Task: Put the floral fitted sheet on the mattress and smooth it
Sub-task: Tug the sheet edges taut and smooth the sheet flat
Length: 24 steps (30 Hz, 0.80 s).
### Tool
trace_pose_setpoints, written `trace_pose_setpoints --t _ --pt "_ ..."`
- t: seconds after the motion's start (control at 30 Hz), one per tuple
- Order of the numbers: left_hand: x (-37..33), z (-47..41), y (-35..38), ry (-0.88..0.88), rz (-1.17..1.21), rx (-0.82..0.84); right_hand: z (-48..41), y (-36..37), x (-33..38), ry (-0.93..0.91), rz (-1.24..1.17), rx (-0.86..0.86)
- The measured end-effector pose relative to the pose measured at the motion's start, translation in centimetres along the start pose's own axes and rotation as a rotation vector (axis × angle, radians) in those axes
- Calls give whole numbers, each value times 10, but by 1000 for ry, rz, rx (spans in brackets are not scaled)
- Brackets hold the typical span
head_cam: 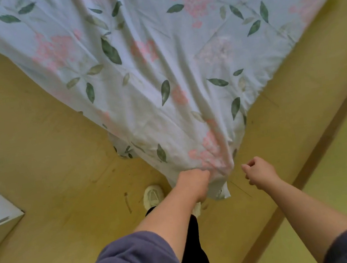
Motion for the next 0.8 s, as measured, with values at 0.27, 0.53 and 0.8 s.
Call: trace_pose_setpoints --t 0.27,0.53,0.8 --pt "8 54 -74 -158 291 -4 45 -55 47 -61 202 26" --pt "25 88 -113 -550 769 -172 51 -95 176 -462 417 152" --pt "-34 75 -112 -746 1002 -375 65 -162 224 -803 861 180"
Point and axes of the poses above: each hand's wrist, its own z-axis away from the middle knuckle, its own y-axis out of the palm, x = y × z, the point moved 2 cm from there along -z, towards the middle knuckle, and after that the axes turned 2 degrees about -x, right-handed, at the moved point
